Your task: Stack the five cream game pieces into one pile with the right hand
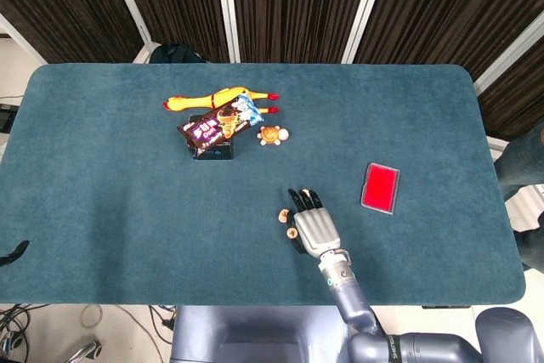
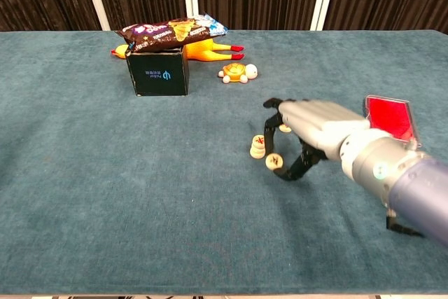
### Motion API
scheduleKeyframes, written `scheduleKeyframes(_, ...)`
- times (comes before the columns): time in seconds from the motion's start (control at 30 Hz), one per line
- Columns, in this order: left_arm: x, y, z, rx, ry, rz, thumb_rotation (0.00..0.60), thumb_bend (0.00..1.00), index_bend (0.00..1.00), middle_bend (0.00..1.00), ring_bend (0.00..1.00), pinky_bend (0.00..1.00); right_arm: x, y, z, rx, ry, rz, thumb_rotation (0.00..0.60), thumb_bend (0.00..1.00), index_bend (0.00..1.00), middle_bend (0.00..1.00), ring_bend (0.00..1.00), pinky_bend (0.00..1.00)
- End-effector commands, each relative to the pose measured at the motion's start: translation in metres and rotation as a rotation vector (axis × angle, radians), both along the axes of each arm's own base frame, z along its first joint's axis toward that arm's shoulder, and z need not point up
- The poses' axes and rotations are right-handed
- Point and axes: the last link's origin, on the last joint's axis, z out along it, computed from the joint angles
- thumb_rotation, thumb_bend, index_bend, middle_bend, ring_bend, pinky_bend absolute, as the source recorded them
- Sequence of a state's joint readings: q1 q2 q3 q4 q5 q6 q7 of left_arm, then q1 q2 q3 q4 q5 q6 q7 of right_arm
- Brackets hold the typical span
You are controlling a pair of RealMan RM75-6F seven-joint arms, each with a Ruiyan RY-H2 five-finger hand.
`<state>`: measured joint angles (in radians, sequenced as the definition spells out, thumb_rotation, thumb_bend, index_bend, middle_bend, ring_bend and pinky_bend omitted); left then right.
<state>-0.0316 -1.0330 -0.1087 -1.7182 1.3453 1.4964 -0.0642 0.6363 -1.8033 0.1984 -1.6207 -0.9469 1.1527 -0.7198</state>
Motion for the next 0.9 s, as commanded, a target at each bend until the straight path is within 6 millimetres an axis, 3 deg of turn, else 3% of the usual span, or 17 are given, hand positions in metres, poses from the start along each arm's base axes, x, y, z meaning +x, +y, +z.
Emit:
scheduleKeyframes(0.03, 0.000, 0.000, 0.000, 0.000, 0.000, 0.001, 0.600, 0.16, 0.15, 0.00, 0.00, 0.07, 0.006, -0.007, 0.007, -0.004, 0.002, 0.007, 0.600, 0.38, 0.53, 0.00, 0.00, 0.00)
scheduleKeyframes(0.47, 0.000, 0.000, 0.000, -0.002, 0.002, -0.001, 0.600, 0.16, 0.15, 0.00, 0.00, 0.07, 0.031, -0.026, 0.011, 0.003, 0.006, 0.017, 0.600, 0.38, 0.53, 0.00, 0.00, 0.00)
scheduleKeyframes(0.9, 0.000, 0.000, 0.000, -0.001, 0.002, -0.001, 0.600, 0.16, 0.15, 0.00, 0.00, 0.07, 0.033, -0.041, 0.000, 0.000, 0.034, -0.003, 0.600, 0.38, 0.53, 0.00, 0.00, 0.00)
